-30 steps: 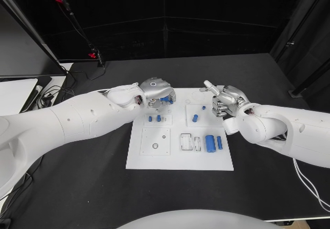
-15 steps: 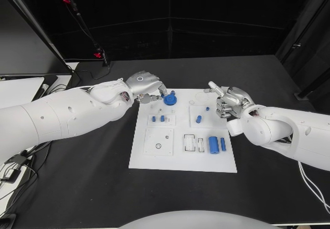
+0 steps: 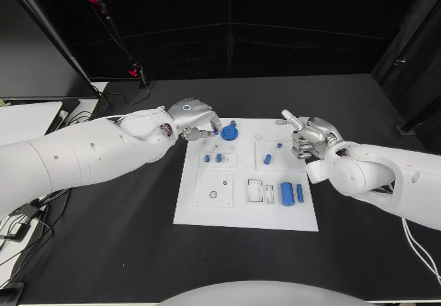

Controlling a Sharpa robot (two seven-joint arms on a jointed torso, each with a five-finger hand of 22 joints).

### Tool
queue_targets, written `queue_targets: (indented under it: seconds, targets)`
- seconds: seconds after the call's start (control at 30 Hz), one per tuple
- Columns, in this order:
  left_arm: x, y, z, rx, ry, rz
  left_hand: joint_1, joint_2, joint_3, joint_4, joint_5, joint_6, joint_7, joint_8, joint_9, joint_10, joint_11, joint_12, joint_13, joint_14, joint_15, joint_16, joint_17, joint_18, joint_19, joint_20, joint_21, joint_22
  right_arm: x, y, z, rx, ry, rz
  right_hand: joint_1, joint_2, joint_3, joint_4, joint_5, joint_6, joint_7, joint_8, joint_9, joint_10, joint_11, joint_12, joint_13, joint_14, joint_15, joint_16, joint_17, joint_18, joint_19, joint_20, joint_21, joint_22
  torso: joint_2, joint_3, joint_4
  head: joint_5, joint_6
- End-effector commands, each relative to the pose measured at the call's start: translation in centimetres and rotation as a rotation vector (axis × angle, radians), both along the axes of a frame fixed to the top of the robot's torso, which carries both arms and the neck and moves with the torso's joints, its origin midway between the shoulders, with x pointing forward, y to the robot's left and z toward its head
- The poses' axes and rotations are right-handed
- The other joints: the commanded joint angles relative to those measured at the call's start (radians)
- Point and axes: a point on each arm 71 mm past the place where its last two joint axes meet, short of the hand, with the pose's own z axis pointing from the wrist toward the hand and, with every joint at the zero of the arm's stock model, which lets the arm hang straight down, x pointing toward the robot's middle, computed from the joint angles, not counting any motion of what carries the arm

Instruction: Assemble the parts on the task board

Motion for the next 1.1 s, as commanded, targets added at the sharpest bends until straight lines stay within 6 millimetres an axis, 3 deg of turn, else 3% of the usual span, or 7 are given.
queue_targets:
  seconds: [0.03,0.23,0.43,1.1]
  targets:
    - [0.1,-0.2,-0.7,0.043,0.059,0.005,-0.002,0.005,0.008,0.000,0.007,0.016,0.016,-0.004,0.011,0.004,0.000,-0.008,-0.002,0.105,0.007,0.001,0.263,-0.001,0.088,0.000,-0.001,0.256,-0.1,0.1,0.1,0.008,-0.004,0.011,0.008,0.003,0.002,0.000,0.005,-0.003,0.084,0.005,0.001,0.104,0.005,0.003,0.263,0.106,0.008,0.002,0.263,-0.007,0.104,0.008,0.003,0.263,0.001,0.0009,-0.0010,0.000,-0.003]
    - [0.1,-0.6,-1.8,0.078,0.112,0.009,0.000,0.003,0.011,-0.002,0.011,0.014,0.014,-0.007,0.011,0.002,-0.002,-0.015,-0.001,0.105,0.006,0.001,0.263,0.000,0.086,-0.001,-0.004,0.255,-0.1,0.1,0.1,0.008,-0.003,0.011,0.008,0.003,0.002,0.000,0.005,-0.003,0.084,0.005,0.001,0.104,0.005,0.003,0.263,0.106,0.008,0.002,0.263,-0.007,0.104,0.008,0.003,0.263,0.001,0.0000,-0.0019,-0.001,-0.007]
    - [0.3,-0.6,-2.6,0.106,0.152,0.022,0.001,0.003,0.012,-0.003,0.011,0.014,0.014,-0.007,0.011,0.002,-0.003,-0.016,-0.001,0.105,0.005,0.001,0.263,0.000,0.086,-0.001,-0.004,0.255,-0.1,0.1,0.0,0.008,-0.003,0.010,0.010,0.004,0.003,-0.001,0.006,-0.004,0.085,0.005,0.001,0.104,0.005,0.003,0.263,0.106,0.008,0.002,0.263,-0.007,0.104,0.009,0.003,0.263,0.000,0.0014,-0.0002,-0.001,-0.012]
    - [0.8,-0.9,-2.9,0.107,0.146,0.041,0.002,0.000,0.016,-0.003,0.014,0.009,0.017,-0.013,0.010,0.000,0.000,-0.025,-0.001,0.105,0.005,0.001,0.263,0.006,0.071,-0.002,-0.025,0.247,-0.1,0.2,0.0,0.009,-0.001,0.015,0.011,0.004,0.003,0.000,0.006,-0.004,0.085,0.006,0.001,0.104,0.005,0.003,0.263,0.106,0.009,0.002,0.263,-0.007,0.104,0.009,0.003,0.263,0.000,0.0011,-0.0013,0.000,-0.018]
